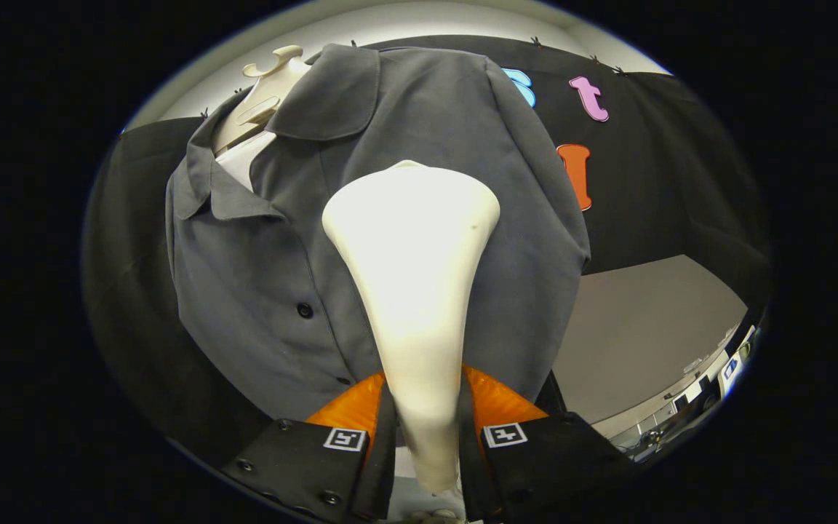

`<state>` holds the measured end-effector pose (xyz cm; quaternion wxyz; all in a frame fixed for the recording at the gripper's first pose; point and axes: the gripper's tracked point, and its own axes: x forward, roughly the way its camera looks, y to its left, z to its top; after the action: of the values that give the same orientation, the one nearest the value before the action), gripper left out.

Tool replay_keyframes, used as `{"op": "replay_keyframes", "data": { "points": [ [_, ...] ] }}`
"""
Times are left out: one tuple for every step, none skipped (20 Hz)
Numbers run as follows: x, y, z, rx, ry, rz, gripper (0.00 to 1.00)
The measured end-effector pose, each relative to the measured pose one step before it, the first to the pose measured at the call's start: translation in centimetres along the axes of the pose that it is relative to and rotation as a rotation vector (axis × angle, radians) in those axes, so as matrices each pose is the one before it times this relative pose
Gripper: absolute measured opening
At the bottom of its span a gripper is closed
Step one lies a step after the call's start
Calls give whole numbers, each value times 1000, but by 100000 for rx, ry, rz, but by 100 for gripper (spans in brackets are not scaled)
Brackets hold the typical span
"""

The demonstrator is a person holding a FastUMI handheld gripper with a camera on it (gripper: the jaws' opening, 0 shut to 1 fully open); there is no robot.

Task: Iron the clothes twice with a garment steamer, once on the left side and once on the right side.

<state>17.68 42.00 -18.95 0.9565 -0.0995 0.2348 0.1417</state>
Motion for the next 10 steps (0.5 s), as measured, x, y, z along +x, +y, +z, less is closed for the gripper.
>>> {"op": "replay_keyframes", "data": {
  "points": [
    [33,18,-221,-151,416,546,45],
    [296,8,-190,-216,544,640,45],
    [92,-47,-171,-127,519,489,45],
    [166,-104,-163,-72,558,402,45],
    [-89,-28,-357,29,593,405,45],
    [13,50,-196,67,428,368,45],
    [119,111,-151,-162,541,457,45],
    [69,65,-101,-258,467,438,45],
    [23,-77,-174,-341,484,383,45],
    [48,-51,-194,-233,557,314,45]
  ]
}}
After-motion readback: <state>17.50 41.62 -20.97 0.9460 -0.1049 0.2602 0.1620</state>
